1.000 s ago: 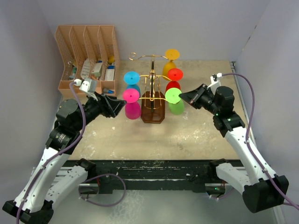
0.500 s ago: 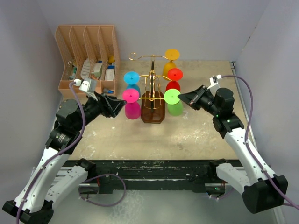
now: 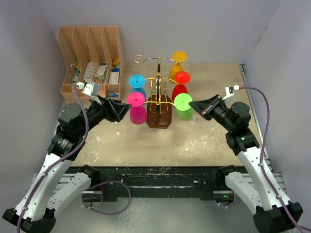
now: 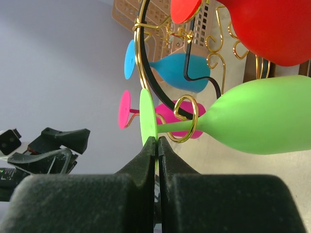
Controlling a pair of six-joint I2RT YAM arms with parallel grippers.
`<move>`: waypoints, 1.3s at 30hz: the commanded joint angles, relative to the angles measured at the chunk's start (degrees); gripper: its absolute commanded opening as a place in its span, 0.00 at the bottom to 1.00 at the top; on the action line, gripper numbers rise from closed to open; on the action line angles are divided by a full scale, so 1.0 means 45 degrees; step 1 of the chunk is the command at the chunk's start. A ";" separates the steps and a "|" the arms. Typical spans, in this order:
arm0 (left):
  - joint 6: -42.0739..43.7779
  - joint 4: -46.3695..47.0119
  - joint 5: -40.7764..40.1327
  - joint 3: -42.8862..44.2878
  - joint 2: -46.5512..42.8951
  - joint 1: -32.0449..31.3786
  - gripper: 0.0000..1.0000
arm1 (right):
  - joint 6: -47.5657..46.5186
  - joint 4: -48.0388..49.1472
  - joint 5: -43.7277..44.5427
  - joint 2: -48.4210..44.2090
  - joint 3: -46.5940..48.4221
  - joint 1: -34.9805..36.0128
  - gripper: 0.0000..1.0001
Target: Take the wine glass off the wine glass rack
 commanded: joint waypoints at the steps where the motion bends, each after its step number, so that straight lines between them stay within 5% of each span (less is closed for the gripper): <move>1: -0.0173 0.0445 -0.0014 0.0169 -0.0057 -0.0048 0.67 | 0.0333 0.0129 -0.0174 -0.0254 -0.0051 0.0030 0.00; 20: -0.0309 0.0608 0.0128 -0.0031 -0.0224 -0.0057 0.69 | 0.0864 0.3874 -0.1403 0.1602 0.0082 0.0033 0.00; 39: -0.2761 0.1092 0.1519 0.0614 0.0576 -0.0050 0.96 | 0.1664 0.6156 -0.3125 0.3488 0.2588 0.0033 0.00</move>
